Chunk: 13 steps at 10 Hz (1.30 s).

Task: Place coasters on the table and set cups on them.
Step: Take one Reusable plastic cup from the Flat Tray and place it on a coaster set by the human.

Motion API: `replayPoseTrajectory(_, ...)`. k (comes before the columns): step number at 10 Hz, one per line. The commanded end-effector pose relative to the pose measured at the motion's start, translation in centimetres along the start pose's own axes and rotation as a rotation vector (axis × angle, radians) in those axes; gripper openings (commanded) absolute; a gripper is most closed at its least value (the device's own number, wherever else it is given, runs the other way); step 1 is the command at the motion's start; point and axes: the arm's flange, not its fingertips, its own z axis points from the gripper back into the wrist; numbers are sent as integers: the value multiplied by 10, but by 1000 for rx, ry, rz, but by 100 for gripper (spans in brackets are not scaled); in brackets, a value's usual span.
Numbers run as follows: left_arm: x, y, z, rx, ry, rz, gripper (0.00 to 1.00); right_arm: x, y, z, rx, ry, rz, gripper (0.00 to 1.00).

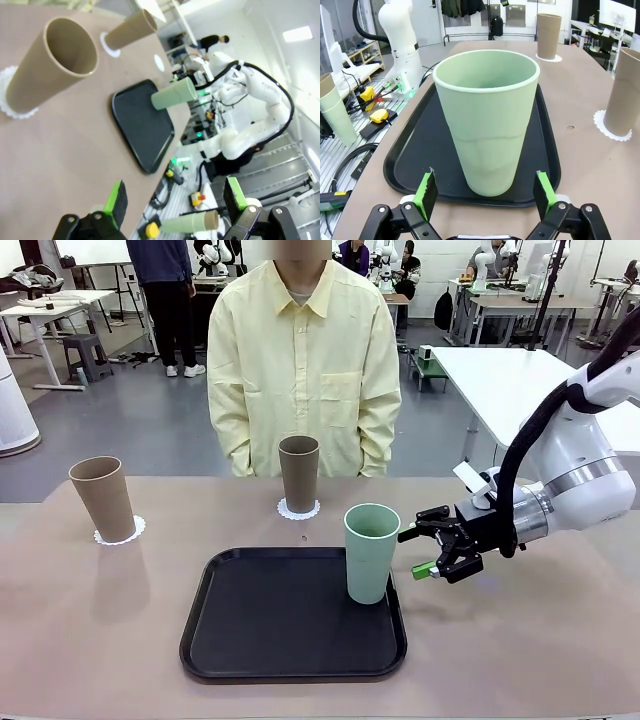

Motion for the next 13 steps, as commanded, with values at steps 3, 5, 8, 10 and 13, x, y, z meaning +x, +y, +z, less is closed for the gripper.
replayPoseTrajectory(3, -1, -2, 2, -4, 1, -8, 100, -2, -3, -16, 9, -2, 7, 100)
replayPoseTrajectory(5, -1, -2, 2, -4, 1, -8, 100, -3, -7, -27, 22, -21, 27, 100)
replayPoseTrajectory(8, -1, -2, 2, -4, 1, -8, 100, 0, -9, -37, 22, -43, 46, 100)
replayPoseTrajectory(10, -1, -2, 2, -4, 1, -8, 100, 4, -11, -43, 14, -56, 70, 100)
replayPoseTrajectory(13, -1, -2, 2, -4, 1, -8, 100, 5, -13, -52, 39, -58, 69, 100)
